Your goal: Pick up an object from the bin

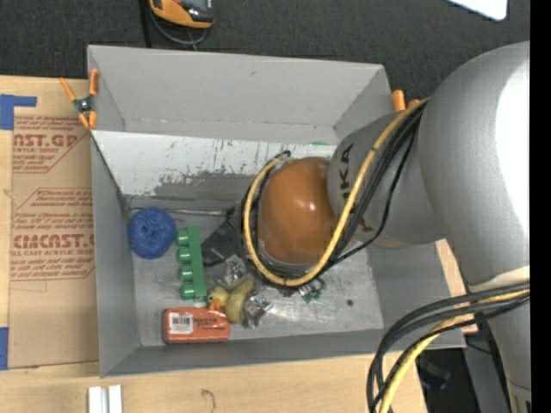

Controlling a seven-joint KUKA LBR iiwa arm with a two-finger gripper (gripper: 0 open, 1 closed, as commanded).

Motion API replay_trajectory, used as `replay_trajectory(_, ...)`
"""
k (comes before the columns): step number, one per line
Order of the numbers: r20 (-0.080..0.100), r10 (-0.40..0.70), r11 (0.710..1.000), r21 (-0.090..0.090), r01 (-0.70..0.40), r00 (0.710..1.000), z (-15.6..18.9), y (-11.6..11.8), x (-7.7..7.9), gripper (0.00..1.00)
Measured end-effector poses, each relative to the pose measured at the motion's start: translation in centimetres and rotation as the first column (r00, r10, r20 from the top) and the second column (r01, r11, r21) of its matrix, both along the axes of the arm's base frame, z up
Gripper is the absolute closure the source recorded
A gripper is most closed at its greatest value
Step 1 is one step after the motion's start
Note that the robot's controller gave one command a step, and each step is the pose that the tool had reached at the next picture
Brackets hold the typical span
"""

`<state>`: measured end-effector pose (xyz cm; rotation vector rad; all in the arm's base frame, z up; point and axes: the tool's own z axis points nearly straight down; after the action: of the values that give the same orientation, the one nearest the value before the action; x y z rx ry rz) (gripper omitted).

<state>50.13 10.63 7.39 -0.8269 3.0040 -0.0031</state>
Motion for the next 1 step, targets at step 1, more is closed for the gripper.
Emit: replay_trajectory(1,0.000,0.000,1.000,0.000,0.000,1.000,0.00,-0.01,0.00,1.00)
